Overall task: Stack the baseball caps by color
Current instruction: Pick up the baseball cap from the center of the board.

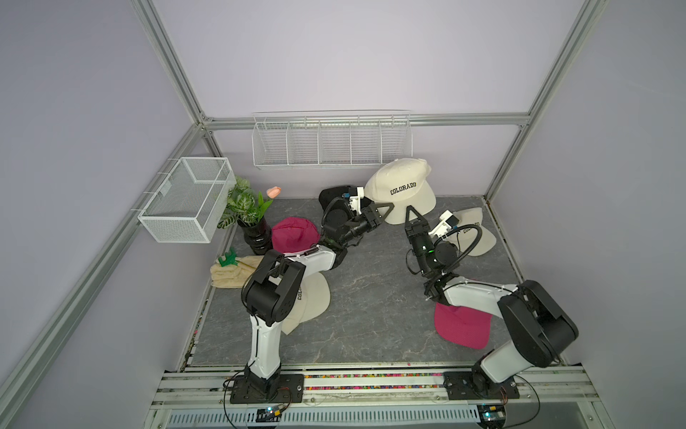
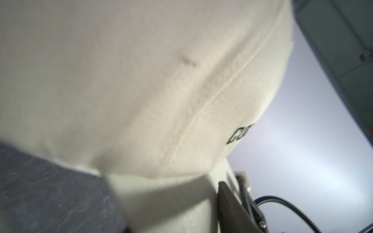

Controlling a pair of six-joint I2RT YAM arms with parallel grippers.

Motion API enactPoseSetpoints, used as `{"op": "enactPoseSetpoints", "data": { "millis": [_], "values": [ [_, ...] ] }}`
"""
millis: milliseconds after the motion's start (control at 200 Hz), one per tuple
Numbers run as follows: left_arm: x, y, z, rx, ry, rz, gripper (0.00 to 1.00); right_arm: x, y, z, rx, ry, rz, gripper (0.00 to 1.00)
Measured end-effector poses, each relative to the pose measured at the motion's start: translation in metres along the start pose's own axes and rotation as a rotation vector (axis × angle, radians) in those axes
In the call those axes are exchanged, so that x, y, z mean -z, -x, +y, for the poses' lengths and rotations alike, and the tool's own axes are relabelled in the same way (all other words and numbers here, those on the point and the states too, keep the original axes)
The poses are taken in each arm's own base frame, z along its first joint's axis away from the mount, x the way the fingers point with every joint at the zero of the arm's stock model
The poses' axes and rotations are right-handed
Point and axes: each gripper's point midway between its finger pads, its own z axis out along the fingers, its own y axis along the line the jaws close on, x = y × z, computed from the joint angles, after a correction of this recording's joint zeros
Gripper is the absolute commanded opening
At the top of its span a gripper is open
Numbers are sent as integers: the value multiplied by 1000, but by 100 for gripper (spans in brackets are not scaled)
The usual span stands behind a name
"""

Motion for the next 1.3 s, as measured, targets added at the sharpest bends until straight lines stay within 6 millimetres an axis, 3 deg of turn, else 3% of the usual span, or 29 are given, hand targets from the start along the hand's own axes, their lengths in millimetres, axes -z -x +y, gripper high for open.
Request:
{"op": "enactPoseSetpoints", "data": {
  "millis": [35, 135, 215, 360, 405, 500, 615, 745, 905, 1155, 1299],
  "values": [
    [-1, 4, -4, -26, -7, 1, 0, 0, -2, -5, 11, -21, 10, 31],
    [-4, 12, -15, -86, -1, 25, 0, 1, -11, -17, 41, -63, 56, 42],
    [-3, 15, -12, -137, 49, 45, 0, 1, -19, -22, 80, -78, 101, 55],
    [15, 26, 16, -208, 222, 60, 0, 2, -36, -41, 185, -133, 201, 100],
    [25, 33, 27, -235, 289, 57, 0, 3, -39, -51, 237, -168, 236, 89],
    [51, 47, 54, -282, 444, 57, 0, 2, -32, -70, 337, -248, 264, 89],
    [86, 56, 84, -321, 595, 75, 0, 4, -8, -85, 452, -335, 262, 89],
    [111, 48, 105, -394, 700, 160, 0, 9, 26, -94, 583, -420, 260, 89],
    [124, 29, 107, -541, 733, 326, 0, 11, 57, -85, 804, -429, 307, 89],
    [133, 12, 99, -751, 686, 558, 0, 7, 25, -48, 1030, -184, 654, 89],
    [134, -1, 84, -835, 587, 692, 0, 29, -1, -31, 1077, -10, 821, 89]
  ]
}}
